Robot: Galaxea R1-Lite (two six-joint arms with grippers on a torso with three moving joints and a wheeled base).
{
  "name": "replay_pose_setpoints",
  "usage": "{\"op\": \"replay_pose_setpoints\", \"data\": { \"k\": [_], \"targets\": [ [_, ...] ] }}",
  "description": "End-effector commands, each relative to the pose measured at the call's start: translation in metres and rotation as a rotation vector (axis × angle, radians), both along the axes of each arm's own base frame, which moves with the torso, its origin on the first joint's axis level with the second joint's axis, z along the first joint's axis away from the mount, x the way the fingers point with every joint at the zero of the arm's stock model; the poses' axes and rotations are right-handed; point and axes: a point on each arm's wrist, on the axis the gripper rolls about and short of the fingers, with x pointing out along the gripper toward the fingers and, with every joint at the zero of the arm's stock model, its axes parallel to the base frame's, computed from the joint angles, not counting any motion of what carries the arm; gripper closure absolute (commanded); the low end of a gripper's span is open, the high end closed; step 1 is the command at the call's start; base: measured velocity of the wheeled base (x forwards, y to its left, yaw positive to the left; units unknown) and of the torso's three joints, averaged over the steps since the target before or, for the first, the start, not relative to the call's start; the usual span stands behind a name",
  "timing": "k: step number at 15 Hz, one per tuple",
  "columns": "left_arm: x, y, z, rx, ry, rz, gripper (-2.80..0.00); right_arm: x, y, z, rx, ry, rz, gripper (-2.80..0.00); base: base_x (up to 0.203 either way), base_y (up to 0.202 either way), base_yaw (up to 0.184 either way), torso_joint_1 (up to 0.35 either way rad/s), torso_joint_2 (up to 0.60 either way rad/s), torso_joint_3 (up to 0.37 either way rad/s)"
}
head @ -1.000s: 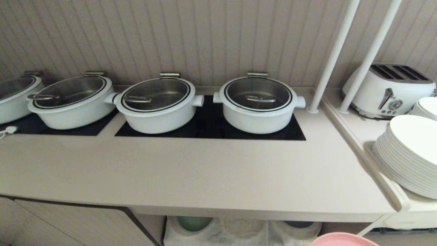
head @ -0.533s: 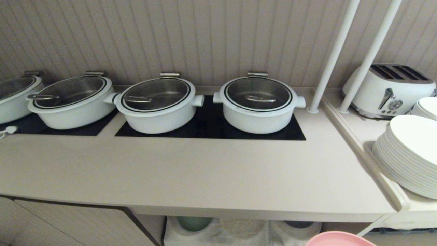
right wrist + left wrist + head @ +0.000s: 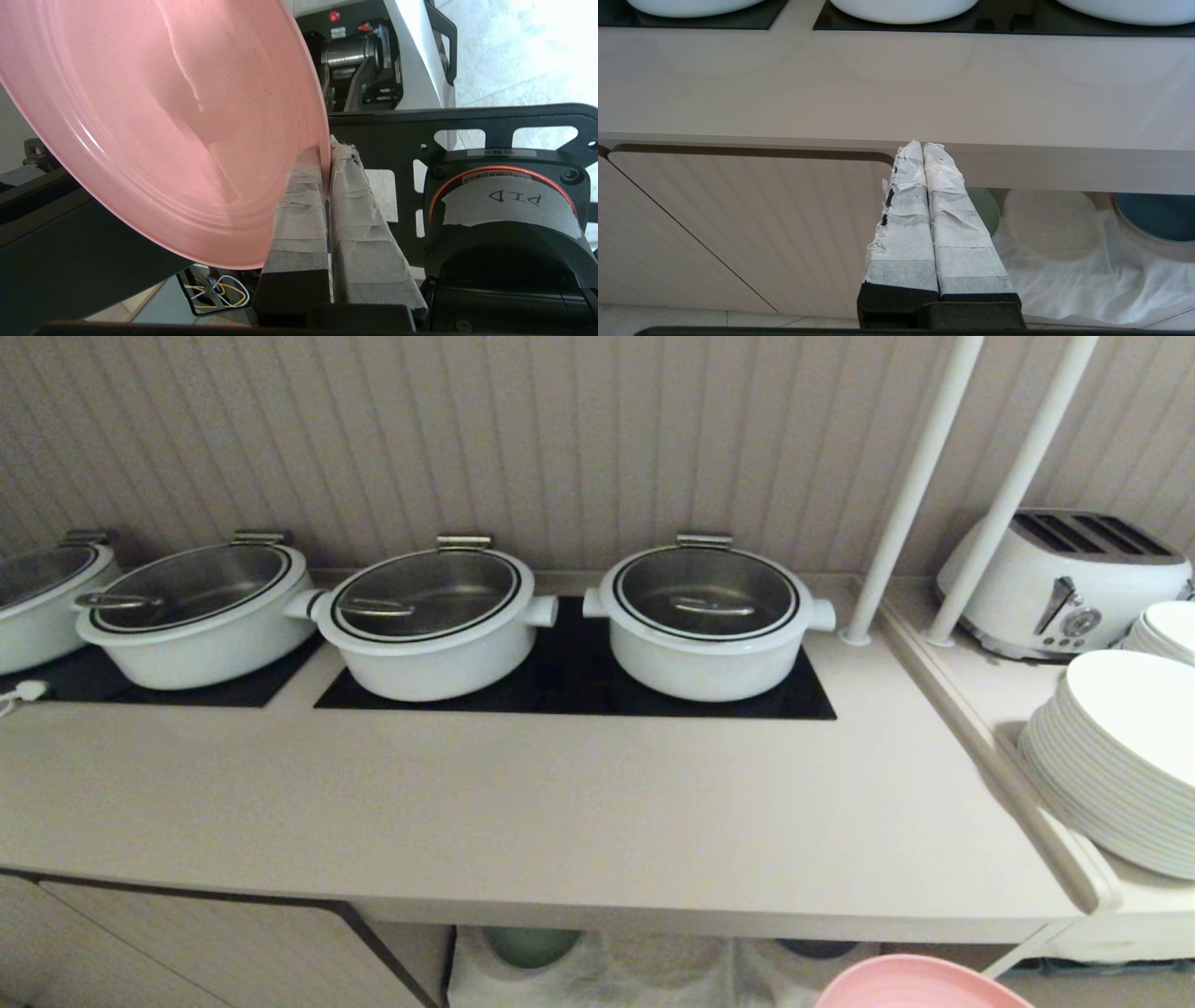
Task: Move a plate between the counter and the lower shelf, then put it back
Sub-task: Put the plate in the cupboard
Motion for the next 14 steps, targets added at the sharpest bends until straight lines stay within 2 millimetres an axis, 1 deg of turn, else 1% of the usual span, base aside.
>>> {"op": "replay_pose_setpoints", "data": {
  "k": [1,10,14],
  "targets": [
    [0.0,0.0,0.0,0.0,0.0,0.0,0.0,0.0011,0.0002,-0.0018,-0.001,0.023,-0.003,0.0,0.0,0.0,0.0,0.0,0.0,0.0],
    [0.0,0.0,0.0,0.0,0.0,0.0,0.0,-0.0002,-0.0001,-0.0046,-0.003,0.034,-0.005,0.0,0.0,0.0,0.0,0.0,0.0,0.0],
    [0.0,0.0,0.0,0.0,0.0,0.0,0.0,-0.0008,-0.0001,-0.0051,-0.002,0.036,-0.004,0.0,0.0,0.0,0.0,-0.06,0.14,0.074]
  ]
}}
